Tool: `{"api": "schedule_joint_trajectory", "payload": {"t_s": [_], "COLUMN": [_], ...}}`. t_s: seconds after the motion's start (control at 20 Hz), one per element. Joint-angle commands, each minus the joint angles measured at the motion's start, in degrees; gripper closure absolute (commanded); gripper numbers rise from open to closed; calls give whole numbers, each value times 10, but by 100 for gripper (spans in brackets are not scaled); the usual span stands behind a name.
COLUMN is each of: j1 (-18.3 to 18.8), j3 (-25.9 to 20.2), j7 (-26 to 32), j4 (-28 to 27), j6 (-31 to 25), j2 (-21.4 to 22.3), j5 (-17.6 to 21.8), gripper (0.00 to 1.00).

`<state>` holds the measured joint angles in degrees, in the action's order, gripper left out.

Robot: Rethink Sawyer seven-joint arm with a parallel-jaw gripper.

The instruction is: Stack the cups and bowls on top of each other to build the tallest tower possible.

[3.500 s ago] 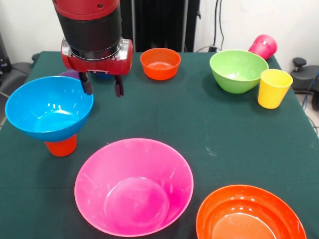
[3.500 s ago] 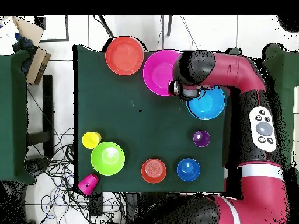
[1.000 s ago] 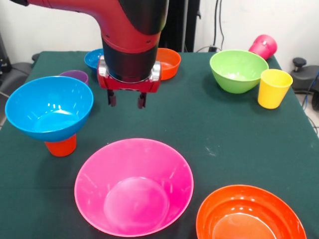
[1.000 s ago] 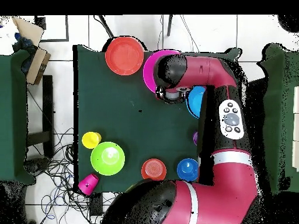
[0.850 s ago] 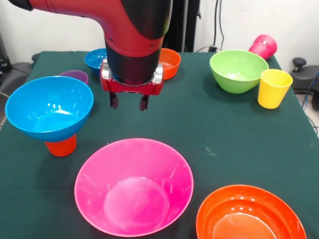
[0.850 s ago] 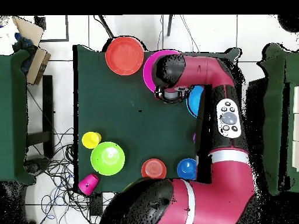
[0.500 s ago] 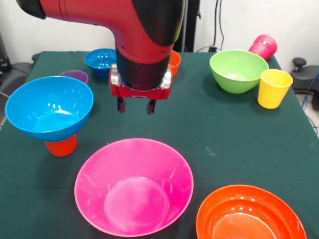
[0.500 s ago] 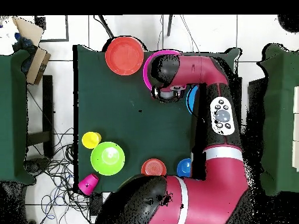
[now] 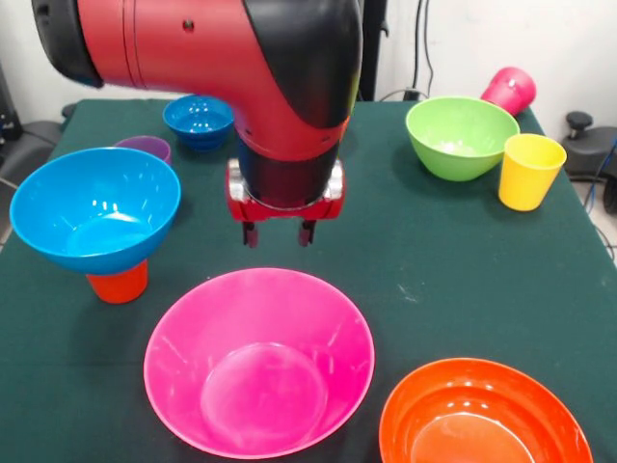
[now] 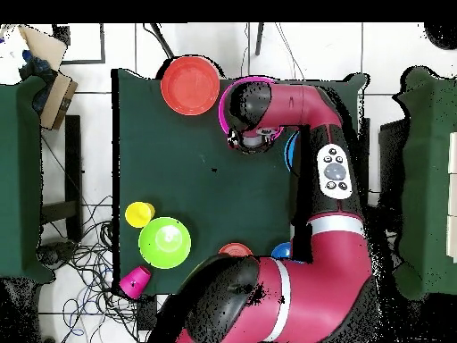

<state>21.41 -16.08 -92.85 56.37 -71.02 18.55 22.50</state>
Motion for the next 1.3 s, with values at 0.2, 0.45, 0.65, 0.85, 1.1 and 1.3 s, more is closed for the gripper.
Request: {"api": "schedule_joint_trajectory", "payload": {"t_s": [0.2,0.45,0.65,0.85,1.1,1.3], "j1": [8,6,1,-1,-3,-3], "j3": [-97,-92,-84,-77,-70,-65], "j7": [406,422,426,428,420,403], "j4": [-55,-63,-76,-79,-76,-64], "j6": [-23,-36,-47,-50,-45,-38], "j2": [-56,-58,-62,-64,-61,-56], "j5": [77,74,68,60,62,60], "gripper": [0,0,0,0,0,0]}}
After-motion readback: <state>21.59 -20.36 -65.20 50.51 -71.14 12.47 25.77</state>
